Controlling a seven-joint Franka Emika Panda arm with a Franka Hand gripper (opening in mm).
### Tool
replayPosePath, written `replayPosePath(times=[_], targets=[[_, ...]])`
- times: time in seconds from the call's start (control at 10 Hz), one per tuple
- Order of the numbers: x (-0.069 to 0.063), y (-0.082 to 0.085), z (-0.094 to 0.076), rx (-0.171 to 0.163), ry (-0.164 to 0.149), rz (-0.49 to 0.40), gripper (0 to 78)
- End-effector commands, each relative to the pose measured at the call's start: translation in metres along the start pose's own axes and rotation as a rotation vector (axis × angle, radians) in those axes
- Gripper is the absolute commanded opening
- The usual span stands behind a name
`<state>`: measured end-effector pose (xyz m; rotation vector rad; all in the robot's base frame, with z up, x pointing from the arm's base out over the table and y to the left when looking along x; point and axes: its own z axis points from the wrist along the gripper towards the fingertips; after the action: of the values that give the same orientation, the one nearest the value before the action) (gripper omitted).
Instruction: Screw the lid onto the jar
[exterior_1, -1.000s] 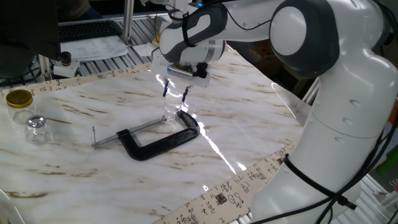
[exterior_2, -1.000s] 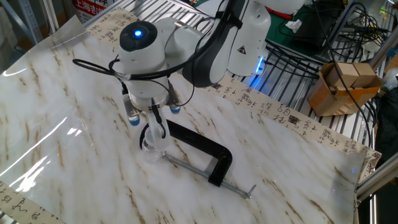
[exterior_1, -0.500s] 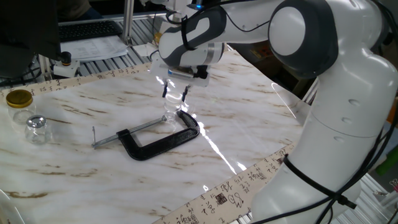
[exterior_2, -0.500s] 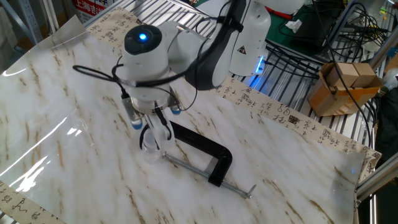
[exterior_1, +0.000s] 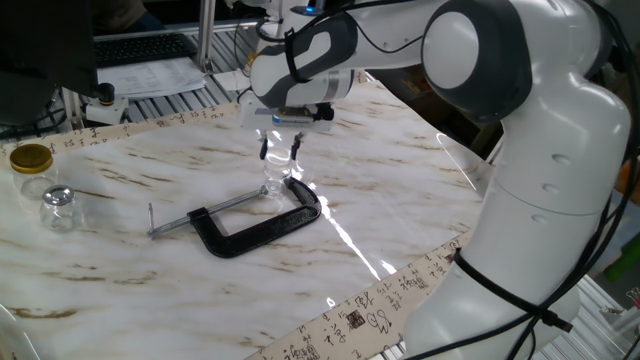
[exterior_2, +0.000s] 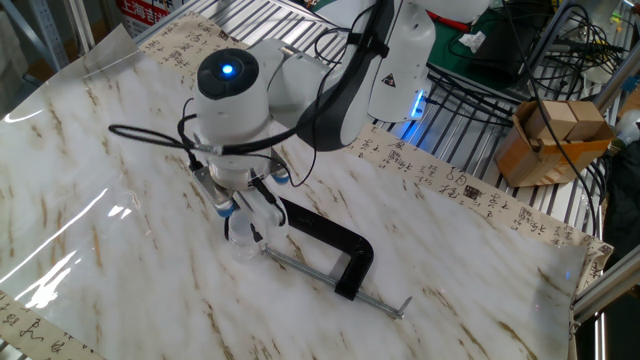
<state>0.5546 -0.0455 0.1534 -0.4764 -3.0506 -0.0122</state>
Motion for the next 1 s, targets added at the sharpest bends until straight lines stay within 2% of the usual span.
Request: replayPosePath(times=[0.1,1.0], targets=[[-0.0025,0.0009,0.0007,0.010,-0.010,-0.073,1.1],[-0.0008,-0.0008,0.0039,0.024,-0.016,-0.139,1.1]])
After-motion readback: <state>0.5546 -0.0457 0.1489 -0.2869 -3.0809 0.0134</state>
